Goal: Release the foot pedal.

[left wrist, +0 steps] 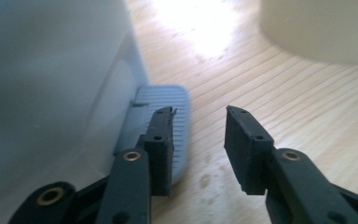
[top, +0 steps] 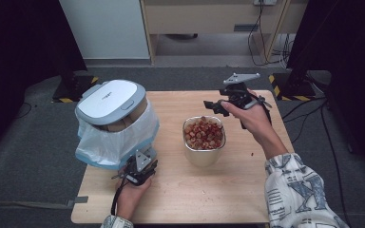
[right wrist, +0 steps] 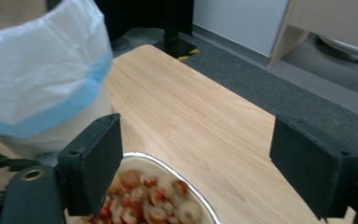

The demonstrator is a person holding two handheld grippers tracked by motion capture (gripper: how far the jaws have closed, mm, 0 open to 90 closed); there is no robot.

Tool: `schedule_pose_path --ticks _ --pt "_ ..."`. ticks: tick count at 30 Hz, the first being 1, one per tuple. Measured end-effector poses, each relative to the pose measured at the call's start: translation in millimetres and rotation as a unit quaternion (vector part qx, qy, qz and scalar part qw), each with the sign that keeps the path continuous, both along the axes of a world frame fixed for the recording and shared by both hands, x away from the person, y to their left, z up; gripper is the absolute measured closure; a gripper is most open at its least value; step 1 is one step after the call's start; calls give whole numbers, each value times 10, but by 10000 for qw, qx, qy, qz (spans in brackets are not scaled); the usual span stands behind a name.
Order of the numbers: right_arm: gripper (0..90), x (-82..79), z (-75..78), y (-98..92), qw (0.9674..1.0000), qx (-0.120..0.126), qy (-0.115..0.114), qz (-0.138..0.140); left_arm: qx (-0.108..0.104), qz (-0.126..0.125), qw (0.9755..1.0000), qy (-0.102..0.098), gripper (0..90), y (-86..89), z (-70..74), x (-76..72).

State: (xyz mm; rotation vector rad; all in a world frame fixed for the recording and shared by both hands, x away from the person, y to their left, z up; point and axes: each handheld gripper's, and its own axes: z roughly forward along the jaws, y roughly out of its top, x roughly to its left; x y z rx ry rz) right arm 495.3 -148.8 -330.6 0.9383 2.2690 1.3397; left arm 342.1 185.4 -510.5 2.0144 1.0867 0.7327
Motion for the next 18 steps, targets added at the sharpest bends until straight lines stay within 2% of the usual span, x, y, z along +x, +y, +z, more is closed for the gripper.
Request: schedule_pose_path --ticks 9,18 --pt "131 -26 -116 -326 9993 94 65 -364 -50 -90 9999 31 530 -18 18 -31" --pt "86 -55 -219 -529 9967 119 141 -791 -101 -169 9998 58 452 -32 18 -41"
